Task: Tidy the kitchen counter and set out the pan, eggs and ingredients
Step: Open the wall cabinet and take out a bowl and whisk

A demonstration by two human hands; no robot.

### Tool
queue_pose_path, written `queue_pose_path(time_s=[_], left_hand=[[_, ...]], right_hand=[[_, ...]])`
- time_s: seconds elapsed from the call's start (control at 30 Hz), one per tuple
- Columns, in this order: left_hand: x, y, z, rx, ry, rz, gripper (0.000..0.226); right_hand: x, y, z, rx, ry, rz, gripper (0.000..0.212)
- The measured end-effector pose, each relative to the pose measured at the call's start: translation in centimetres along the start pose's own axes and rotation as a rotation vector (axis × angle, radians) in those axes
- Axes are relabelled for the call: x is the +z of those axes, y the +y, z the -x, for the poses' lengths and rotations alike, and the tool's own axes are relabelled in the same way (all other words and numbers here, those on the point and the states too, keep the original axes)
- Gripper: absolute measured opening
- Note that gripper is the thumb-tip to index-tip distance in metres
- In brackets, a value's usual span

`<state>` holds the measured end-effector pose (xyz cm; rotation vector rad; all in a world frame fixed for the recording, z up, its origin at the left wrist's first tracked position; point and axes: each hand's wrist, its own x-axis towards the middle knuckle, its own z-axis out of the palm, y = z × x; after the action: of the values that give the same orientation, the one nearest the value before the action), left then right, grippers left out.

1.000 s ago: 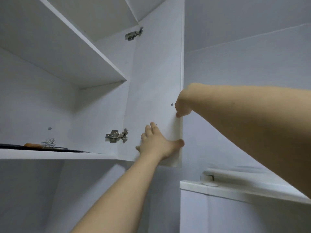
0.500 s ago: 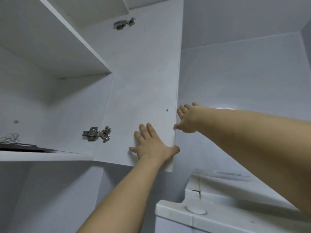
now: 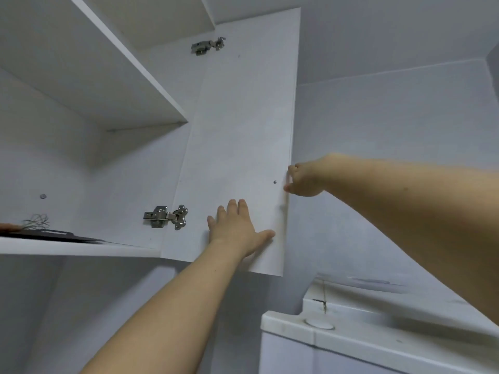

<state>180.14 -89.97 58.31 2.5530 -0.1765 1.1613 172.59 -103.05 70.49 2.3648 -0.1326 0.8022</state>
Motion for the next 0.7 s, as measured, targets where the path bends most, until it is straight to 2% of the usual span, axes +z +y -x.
queue_pose_path(time_s=[0.1, 0.23, 0.37, 0.5, 0.7], left_hand=[[-3.1, -3.1, 0.2, 0.06, 0.093, -0.137, 0.088], [-8.0, -7.6, 1.5, 0.036, 0.142, -0.349, 0.078], [-12.6, -11.2, 3.8, -0.035, 0.18, -0.494, 0.073], [-17.5, -14.6, 6.6, -0.126, 0.198, -0.622, 0.072], [-23.4, -19.3, 10.7, -0.354, 0.223, -0.762, 0.071]], right_hand=[[-3.1, 0.0, 1.1, -0.029, 0.049, -0.139, 0.057], [-6.7, -1.5, 3.0, -0.061, 0.119, -0.214, 0.049], [-9.1, -5.1, 3.7, -0.105, 0.163, -0.243, 0.044], [-11.3, -10.8, 3.9, -0.25, 0.197, -0.406, 0.047], [-14.8, -17.6, 5.5, -0.422, 0.229, -0.586, 0.047]])
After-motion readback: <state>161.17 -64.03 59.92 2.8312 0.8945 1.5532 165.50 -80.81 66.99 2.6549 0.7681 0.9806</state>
